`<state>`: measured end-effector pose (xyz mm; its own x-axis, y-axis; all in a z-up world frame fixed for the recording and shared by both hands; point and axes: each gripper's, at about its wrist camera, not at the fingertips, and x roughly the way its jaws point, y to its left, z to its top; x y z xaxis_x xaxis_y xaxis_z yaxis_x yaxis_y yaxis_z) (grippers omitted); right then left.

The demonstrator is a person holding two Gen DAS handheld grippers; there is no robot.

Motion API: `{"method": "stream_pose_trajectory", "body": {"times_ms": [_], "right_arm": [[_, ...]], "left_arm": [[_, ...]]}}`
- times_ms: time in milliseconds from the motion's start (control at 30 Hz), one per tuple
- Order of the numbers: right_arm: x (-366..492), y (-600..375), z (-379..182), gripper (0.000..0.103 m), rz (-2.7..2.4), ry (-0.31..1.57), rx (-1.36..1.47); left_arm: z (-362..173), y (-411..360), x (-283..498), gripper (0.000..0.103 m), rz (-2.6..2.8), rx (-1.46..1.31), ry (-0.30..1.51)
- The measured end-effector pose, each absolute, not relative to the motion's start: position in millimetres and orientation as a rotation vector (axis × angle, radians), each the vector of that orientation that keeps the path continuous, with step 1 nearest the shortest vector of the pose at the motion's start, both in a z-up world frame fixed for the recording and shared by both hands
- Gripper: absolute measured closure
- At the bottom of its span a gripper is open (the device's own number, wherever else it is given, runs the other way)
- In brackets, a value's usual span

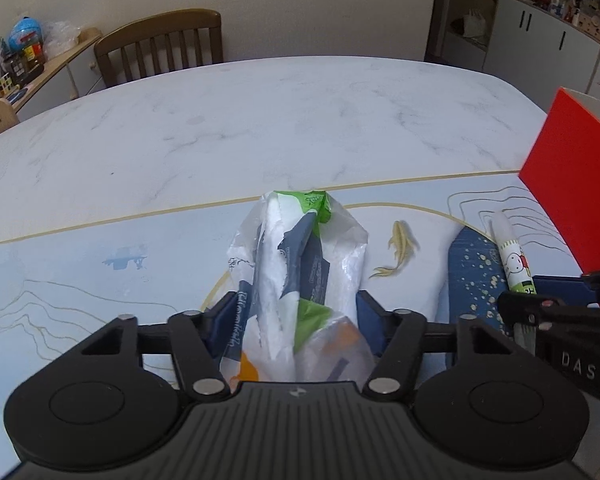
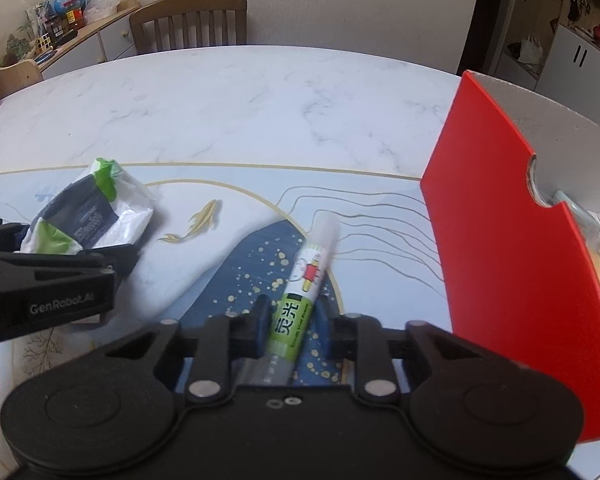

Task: Organize objects
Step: 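Close the left gripper on the plastic bag while the right grasps the glue stick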

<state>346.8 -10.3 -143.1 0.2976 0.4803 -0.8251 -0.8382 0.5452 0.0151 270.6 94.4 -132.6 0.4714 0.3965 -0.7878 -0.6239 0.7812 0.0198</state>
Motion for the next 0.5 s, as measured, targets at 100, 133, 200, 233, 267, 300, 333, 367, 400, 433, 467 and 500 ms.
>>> {"method": "stream_pose_trajectory", "body": {"times_ms": [100,133,200,233,267,300,333,367,400,433,467,500], "right_arm": [[350,-15,-141,0.086,0.928,0.921,-0.442],[350,-17,-140,0.086,0.93,0.924,-0.433],[349,-23,-137,0.086,0.932,0.916,-0.419],[348,-26,-134,0.086,0.934,0.913,-0.413],[347,-29,-131,0.086,0.936,0.91,-0.407],[346,-33,-128,0.086,0.938,0.909,-0.399],[345,-36,-124,0.086,0.943,0.909,-0.39],[343,-40,-120,0.086,0.946,0.906,-0.381],[342,-43,-115,0.086,0.95,0.903,-0.373],[342,-47,-111,0.086,0.955,0.901,-0.364],[341,-51,-106,0.086,0.958,0.9,-0.355],[340,-54,-101,0.086,0.962,0.898,-0.347]], "left_arm": [[-131,91,268,0.058,0.611,-0.293,0.875],[-130,89,268,0.06,0.603,-0.292,0.875],[-128,84,266,0.062,0.591,-0.284,0.877],[-127,82,266,0.063,0.585,-0.284,0.881],[-125,79,264,0.063,0.579,-0.284,0.88],[-123,76,263,0.063,0.575,-0.281,0.878],[-120,73,262,0.063,0.572,-0.276,0.879],[-117,70,261,0.063,0.564,-0.274,0.877],[-113,66,260,0.063,0.556,-0.271,0.872],[-109,63,259,0.063,0.554,-0.265,0.873],[-105,59,258,0.063,0.552,-0.261,0.874],[-100,56,257,0.063,0.545,-0.264,0.869]]}}
